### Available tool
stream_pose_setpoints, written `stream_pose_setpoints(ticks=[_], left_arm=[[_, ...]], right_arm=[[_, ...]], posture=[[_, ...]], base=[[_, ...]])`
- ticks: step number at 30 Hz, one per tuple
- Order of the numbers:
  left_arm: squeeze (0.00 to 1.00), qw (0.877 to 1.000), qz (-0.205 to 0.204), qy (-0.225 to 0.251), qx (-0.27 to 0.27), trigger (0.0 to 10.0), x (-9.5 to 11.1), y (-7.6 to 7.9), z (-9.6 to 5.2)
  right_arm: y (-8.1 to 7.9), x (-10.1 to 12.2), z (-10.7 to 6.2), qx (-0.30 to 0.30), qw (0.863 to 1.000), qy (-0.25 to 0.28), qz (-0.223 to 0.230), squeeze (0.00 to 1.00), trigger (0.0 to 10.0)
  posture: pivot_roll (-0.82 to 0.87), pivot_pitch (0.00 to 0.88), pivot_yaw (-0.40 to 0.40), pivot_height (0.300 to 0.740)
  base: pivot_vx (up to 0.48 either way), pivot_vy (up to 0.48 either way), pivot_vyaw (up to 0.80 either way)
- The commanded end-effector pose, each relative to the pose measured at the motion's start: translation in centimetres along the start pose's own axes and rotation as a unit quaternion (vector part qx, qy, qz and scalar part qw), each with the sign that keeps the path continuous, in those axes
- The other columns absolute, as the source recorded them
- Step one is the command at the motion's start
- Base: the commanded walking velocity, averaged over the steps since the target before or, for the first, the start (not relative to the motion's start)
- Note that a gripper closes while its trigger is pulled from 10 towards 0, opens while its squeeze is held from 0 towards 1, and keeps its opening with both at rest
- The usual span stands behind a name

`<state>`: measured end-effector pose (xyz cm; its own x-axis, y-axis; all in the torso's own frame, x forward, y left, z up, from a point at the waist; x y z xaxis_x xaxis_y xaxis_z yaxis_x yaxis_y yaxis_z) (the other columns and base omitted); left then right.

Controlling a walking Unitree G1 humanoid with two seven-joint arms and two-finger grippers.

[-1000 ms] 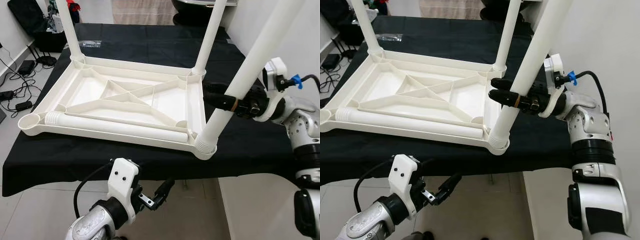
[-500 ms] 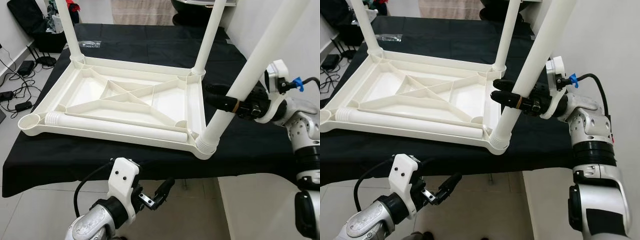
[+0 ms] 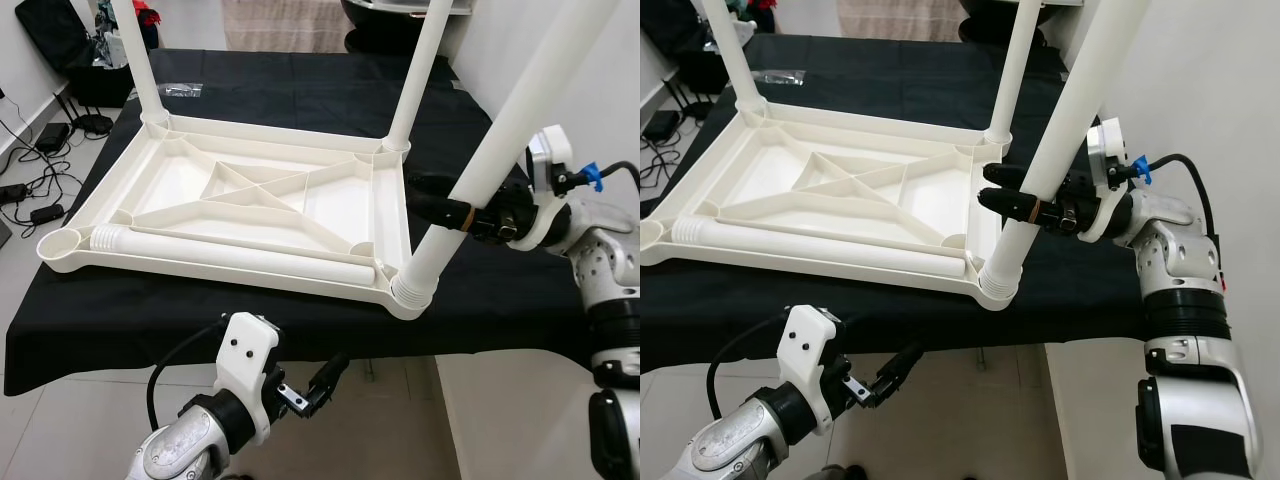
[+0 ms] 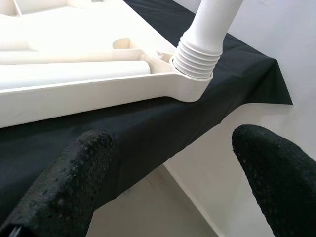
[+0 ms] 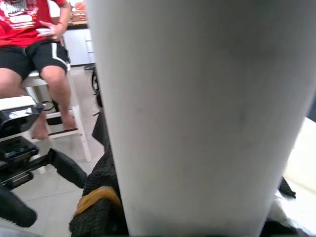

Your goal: Building children table

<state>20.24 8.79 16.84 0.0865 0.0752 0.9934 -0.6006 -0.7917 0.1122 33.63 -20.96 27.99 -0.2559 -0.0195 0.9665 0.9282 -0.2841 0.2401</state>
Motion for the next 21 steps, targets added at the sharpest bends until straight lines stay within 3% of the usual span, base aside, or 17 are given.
stream_pose_setpoints(ticks=[1,9,21], left_arm=[[0.00,1.000,0.000,-0.007,-0.003,10.0,-0.2,-0.1,-0.1],[0.00,1.000,0.006,-0.003,0.002,10.0,0.0,-0.3,0.0],[0.00,1.000,0.015,-0.003,0.005,10.0,0.1,-0.6,0.0]], right_arm=[[-0.6,-2.4,0.2,-0.006,0.999,-0.033,0.031,0.00,10.0],[0.4,-3.6,0.2,-0.069,0.995,-0.059,0.037,0.00,10.0],[0.3,-4.7,1.1,-0.104,0.990,-0.083,0.040,0.00,10.0]], posture=[[0.13,0.203,-0.059,0.740],[0.13,0.206,-0.059,0.740],[0.12,0.217,-0.064,0.740]], base=[[0.000,0.000,0.00],[0.000,0.000,0.00],[0.000,0.000,0.00]])
Point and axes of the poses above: a point about 5 cm out from each wrist's last joint towards the gripper, its own z axis pointing out of the wrist towards the gripper, its own x axis along the axis of the wrist's last joint, y = z × x, the point moved 1 cm from there along z, pointing out of the wrist towards the gripper, and after that the axes turned 2 degrees about -z, right-handed, at the moved point
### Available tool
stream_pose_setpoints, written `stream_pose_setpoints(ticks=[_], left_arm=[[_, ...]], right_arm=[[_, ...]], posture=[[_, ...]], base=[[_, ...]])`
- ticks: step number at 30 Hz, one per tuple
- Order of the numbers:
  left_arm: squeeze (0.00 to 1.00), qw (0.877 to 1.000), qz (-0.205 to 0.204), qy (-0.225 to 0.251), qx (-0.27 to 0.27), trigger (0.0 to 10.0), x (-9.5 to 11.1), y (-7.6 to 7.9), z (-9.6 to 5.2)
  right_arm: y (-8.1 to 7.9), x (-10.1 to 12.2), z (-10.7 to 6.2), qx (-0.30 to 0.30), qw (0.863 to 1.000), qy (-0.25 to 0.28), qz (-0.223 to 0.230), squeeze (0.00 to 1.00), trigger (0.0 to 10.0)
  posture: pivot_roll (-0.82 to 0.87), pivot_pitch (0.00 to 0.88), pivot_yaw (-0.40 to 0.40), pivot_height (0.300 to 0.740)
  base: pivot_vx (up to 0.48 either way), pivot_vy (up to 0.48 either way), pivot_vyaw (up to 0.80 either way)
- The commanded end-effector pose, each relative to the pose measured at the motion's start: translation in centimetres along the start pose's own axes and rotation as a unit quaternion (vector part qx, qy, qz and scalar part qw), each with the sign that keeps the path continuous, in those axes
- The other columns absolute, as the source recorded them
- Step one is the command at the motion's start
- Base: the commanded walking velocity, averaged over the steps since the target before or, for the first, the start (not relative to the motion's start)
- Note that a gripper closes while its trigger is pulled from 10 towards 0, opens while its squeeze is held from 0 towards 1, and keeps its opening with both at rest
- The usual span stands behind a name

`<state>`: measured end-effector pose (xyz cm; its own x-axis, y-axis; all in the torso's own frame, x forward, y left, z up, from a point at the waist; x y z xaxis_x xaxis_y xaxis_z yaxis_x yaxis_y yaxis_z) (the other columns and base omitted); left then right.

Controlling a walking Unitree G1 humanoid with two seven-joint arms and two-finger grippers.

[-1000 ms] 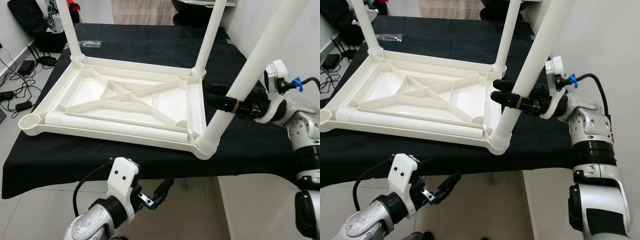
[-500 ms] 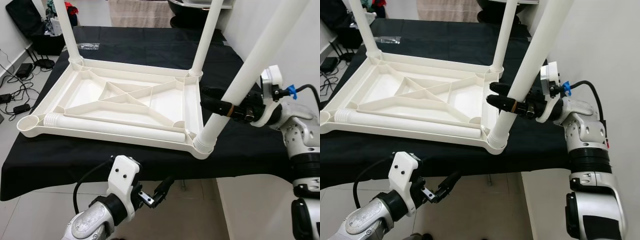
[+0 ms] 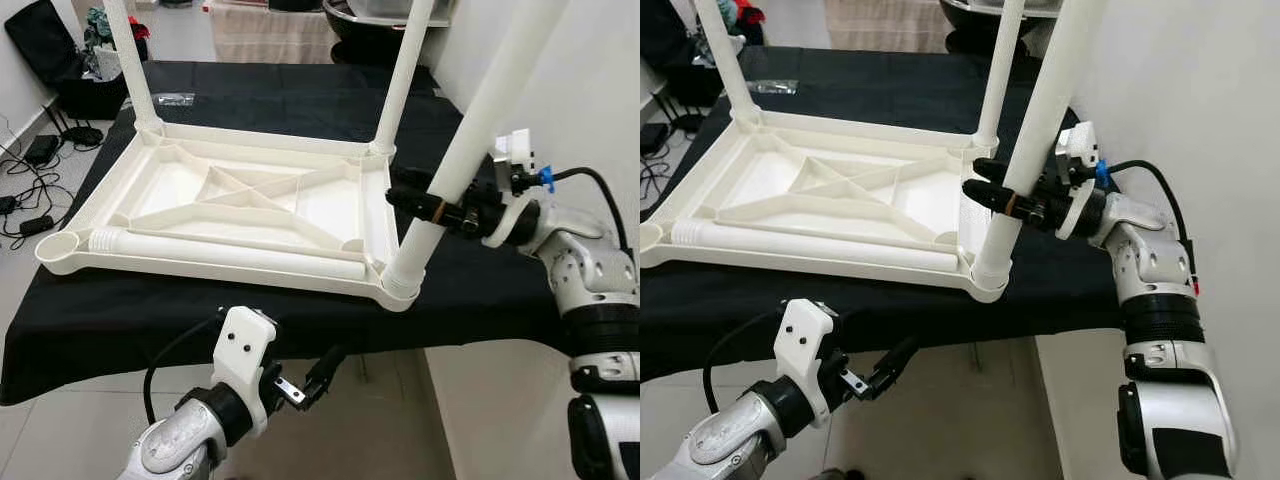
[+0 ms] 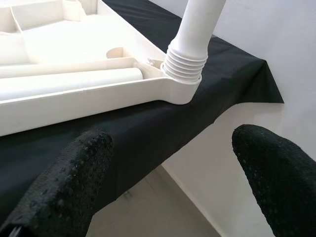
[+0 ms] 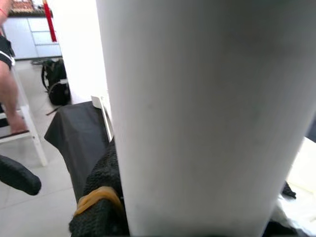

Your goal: Building children table

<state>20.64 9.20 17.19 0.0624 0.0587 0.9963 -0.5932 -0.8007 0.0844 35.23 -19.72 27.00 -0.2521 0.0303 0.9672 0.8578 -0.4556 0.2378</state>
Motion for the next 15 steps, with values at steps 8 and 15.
stream_pose_setpoints(ticks=[8,15], left_arm=[[0.00,1.000,0.003,-0.004,0.003,10.0,-0.2,-0.3,0.2],[0.00,1.000,0.005,-0.005,0.006,10.0,-0.3,-0.4,0.3]], right_arm=[[0.1,-5.0,0.4,-0.113,0.986,-0.113,0.047,0.00,10.0],[1.4,-5.9,0.3,-0.192,0.970,-0.136,0.062,0.00,10.0]], posture=[[0.11,0.218,-0.063,0.740],[0.11,0.219,-0.066,0.740]], base=[[0.000,0.000,0.00],[0.000,0.000,0.00]])
Point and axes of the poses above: a point about 5 cm out from each wrist's last joint towards the gripper, its own z axis pointing out of the wrist towards the gripper, its own x axis along the axis of the wrist's last joint, y = z × x, the point moved 1 cm from there along z, pointing out of the wrist towards the gripper, and after that the axes turned 2 degrees about -z, right-handed, at the moved point
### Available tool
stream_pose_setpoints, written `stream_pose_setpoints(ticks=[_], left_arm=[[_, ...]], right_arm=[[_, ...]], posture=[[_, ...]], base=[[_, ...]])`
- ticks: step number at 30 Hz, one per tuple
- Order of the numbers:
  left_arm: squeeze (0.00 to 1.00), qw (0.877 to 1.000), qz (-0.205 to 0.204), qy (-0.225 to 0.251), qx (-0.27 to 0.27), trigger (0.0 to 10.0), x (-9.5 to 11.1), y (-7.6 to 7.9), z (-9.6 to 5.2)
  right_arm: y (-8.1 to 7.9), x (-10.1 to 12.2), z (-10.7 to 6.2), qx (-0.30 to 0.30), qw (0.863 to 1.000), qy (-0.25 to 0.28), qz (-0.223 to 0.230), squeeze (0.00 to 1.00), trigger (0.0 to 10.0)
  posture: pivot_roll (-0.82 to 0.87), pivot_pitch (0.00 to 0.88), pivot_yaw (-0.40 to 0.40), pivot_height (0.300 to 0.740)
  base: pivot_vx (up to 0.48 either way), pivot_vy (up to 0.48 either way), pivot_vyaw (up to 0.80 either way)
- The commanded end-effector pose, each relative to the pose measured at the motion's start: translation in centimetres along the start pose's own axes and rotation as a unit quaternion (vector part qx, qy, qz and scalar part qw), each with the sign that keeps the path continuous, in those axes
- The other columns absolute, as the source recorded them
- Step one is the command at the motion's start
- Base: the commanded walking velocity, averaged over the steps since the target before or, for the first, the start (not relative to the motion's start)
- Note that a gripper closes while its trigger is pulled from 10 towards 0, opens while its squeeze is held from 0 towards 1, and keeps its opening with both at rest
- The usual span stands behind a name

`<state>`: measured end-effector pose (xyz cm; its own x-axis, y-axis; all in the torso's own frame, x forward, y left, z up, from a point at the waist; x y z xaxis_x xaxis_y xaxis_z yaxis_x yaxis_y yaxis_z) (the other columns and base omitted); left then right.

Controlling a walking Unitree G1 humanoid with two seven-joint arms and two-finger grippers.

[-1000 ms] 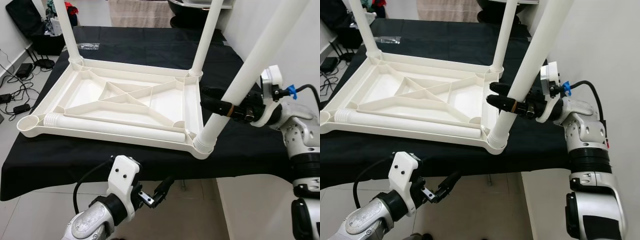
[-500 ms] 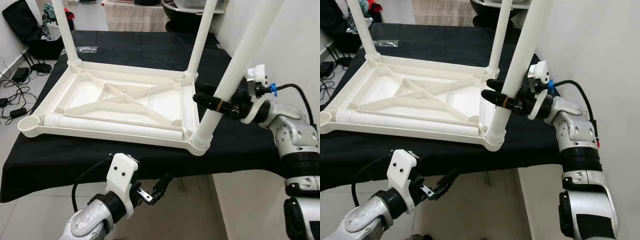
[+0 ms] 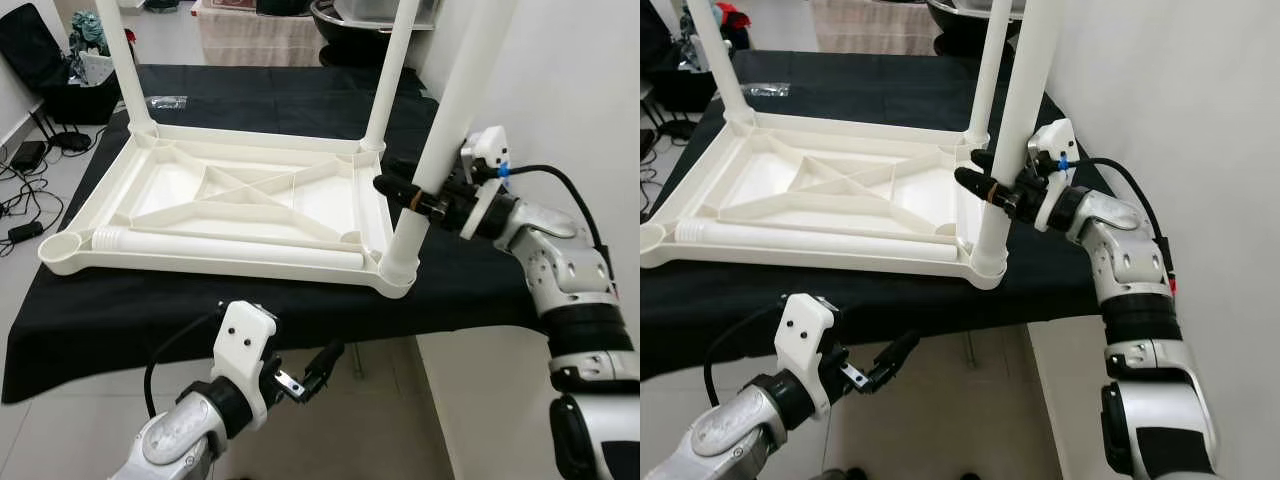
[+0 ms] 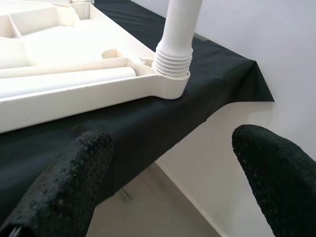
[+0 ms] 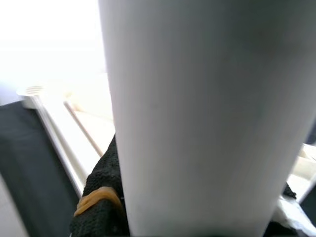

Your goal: Building children table

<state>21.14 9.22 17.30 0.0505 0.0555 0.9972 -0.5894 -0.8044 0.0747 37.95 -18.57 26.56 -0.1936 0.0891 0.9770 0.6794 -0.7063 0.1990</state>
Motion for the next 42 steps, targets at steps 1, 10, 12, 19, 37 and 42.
stream_pose_setpoints(ticks=[1,10,12,19,37,42], left_arm=[[0.00,1.000,0.000,-0.008,0.004,10.0,-0.4,-0.1,-0.1],[0.00,1.000,0.003,-0.006,0.008,10.0,-0.3,-0.3,-0.2],[0.00,1.000,0.005,-0.005,0.008,10.0,-0.3,-0.4,-0.1],[0.00,1.000,0.006,-0.007,0.008,10.0,-0.3,-0.4,-0.2],[0.00,1.000,0.014,-0.005,0.001,10.0,-0.2,-0.1,-0.1],[0.00,1.000,0.013,-0.004,0.001,10.0,-0.2,-0.1,-0.1]], right_arm=[[0.5,-5.2,-1.4,-0.056,0.992,-0.108,0.045,0.00,10.0],[2.0,-5.6,-1.4,-0.183,0.975,-0.118,0.036,0.00,10.0],[2.4,-5.7,-1.4,-0.215,0.969,-0.117,0.036,0.00,10.0],[3.3,-5.7,-1.5,-0.277,0.953,-0.112,0.044,0.00,10.0],[4.3,-5.1,-0.3,-0.428,0.894,-0.076,0.112,0.00,10.0],[4.3,-4.8,0.0,-0.457,0.879,-0.062,0.123,0.00,10.0]], posture=[[0.11,0.219,-0.067,0.740],[0.11,0.223,-0.069,0.740],[0.11,0.223,-0.070,0.740],[0.11,0.224,-0.067,0.740],[0.11,0.225,-0.074,0.740],[0.11,0.225,-0.069,0.740]], base=[[0.000,0.000,0.00],[0.000,0.000,0.00],[0.000,0.000,0.00],[0.000,0.000,0.00],[0.000,0.000,0.00],[0.000,0.000,0.00]])
Point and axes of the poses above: a point about 5 cm out from each wrist's last joint towards the gripper, its own z axis pointing out of the wrist towards the gripper, its own x axis along the axis of the wrist's last joint, y = z × x, the point moved 1 cm from there along z, pointing out of the wrist towards the gripper, and after that the axes turned 2 degrees about -z, right-handed, at the moved point
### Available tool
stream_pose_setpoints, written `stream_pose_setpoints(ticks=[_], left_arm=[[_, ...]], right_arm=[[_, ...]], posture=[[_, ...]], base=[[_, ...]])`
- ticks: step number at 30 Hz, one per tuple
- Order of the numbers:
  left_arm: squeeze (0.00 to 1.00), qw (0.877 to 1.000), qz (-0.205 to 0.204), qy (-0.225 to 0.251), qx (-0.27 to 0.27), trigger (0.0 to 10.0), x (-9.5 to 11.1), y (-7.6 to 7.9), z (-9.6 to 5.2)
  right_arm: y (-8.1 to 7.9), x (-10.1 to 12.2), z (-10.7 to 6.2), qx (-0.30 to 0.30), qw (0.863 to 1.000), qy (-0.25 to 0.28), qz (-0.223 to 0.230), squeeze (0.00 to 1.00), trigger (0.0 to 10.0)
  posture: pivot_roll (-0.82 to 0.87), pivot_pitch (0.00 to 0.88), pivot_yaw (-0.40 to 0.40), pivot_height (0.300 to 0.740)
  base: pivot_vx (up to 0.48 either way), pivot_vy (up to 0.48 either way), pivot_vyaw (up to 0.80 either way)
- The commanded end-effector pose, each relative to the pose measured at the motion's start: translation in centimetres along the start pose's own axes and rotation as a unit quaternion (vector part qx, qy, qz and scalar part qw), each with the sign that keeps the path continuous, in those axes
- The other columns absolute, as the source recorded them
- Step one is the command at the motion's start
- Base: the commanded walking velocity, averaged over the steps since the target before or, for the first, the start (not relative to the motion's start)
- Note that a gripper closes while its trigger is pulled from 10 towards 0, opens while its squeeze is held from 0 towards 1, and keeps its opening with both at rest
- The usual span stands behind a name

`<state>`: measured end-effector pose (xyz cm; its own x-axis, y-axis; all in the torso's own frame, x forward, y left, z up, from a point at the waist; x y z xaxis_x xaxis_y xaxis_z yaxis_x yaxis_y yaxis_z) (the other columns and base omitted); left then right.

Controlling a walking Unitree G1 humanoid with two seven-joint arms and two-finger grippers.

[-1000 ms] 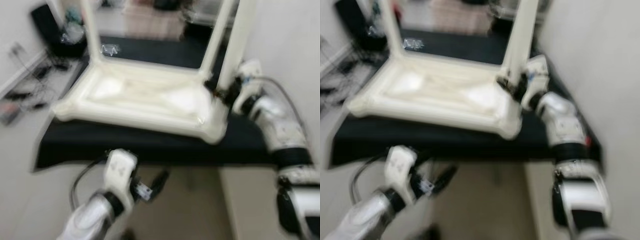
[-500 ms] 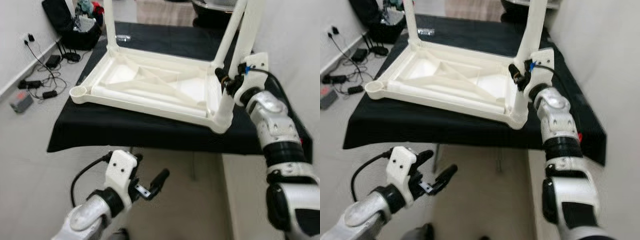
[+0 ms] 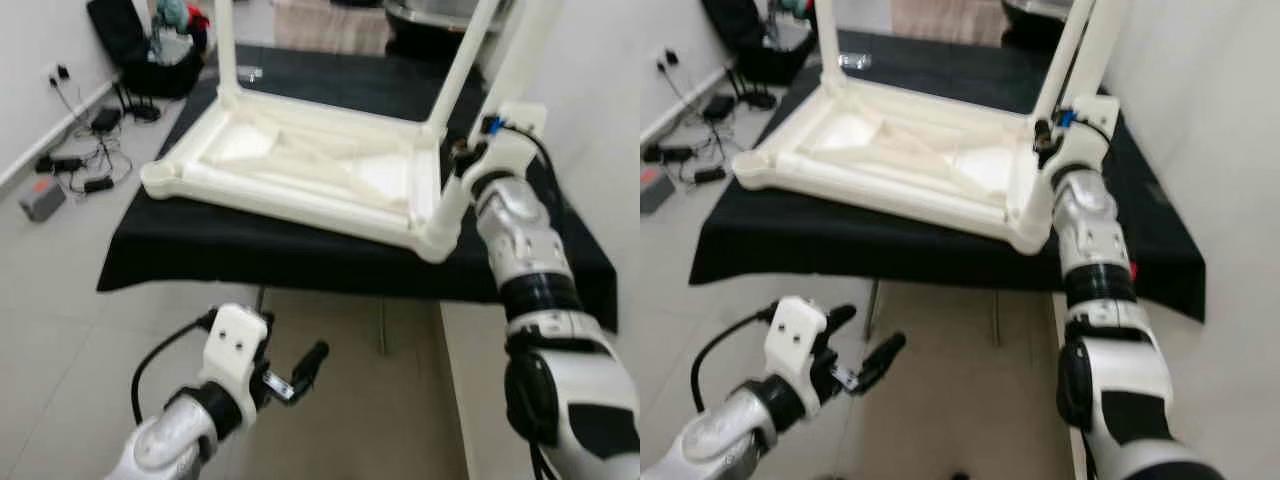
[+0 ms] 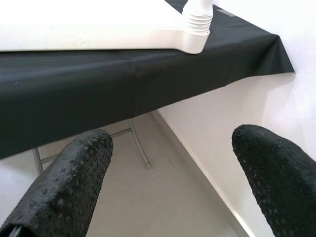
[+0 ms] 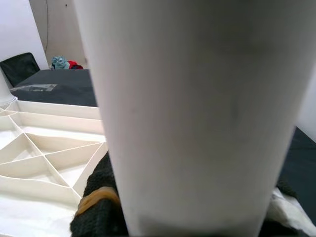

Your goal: Building children table

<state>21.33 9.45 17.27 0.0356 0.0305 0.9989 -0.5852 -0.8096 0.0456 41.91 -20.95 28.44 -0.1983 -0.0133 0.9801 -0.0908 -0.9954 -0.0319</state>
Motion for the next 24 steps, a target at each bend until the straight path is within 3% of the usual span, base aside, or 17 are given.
stream_pose_setpoints(ticks=[1,5,14,16,23,24], left_arm=[[0.00,1.000,-0.001,-0.002,-0.002,10.0,-0.1,0.2,-0.1],[0.00,1.000,0.000,-0.001,-0.003,10.0,-0.1,0.2,-0.1],[0.00,1.000,0.005,0.004,-0.004,10.0,0.1,0.2,0.1],[0.00,1.000,0.004,0.005,-0.001,10.0,0.1,0.1,0.1],[0.00,1.000,0.006,0.009,0.001,10.0,0.2,0.0,0.3],[0.00,1.000,0.007,0.011,0.004,10.0,0.4,0.0,0.4]], right_arm=[[1.0,-5.5,-1.1,-0.053,0.993,-0.101,0.032,0.00,10.0],[0.7,-5.6,-1.0,-0.083,0.990,-0.110,0.022,0.00,10.0],[-2.1,-5.3,-0.7,-0.100,0.989,-0.106,0.034,0.00,10.0],[-2.6,-5.2,-0.8,-0.144,0.983,-0.106,0.029,0.00,10.0],[-4.0,-4.4,-0.9,-0.218,0.971,-0.089,0.032,0.00,10.0],[-4.5,-4.1,-1.1,-0.261,0.960,-0.089,0.045,0.00,10.0]], posture=[[0.11,0.221,-0.071,0.740],[0.11,0.217,-0.071,0.740],[0.11,0.213,-0.077,0.740],[0.11,0.212,-0.077,0.740],[0.11,0.219,-0.085,0.740],[0.11,0.223,-0.089,0.740]], base=[[0.000,0.000,0.00],[0.000,0.000,0.00],[0.000,0.000,0.00],[0.000,0.000,0.00],[0.000,0.000,0.00],[0.000,0.000,0.00]])
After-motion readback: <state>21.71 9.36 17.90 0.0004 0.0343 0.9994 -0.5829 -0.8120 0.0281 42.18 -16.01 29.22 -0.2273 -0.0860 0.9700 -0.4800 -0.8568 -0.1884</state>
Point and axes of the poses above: a point about 5 cm out from each wrist's last joint towards the gripper, its own z axis pointing out of the wrist towards the gripper, its own x axis along the axis of the wrist's last joint, y = z × x, the point moved 1 cm from there along z, pointing out of the wrist towards the gripper, and after that the axes turned 2 degrees about -z, right-handed, at the moved point
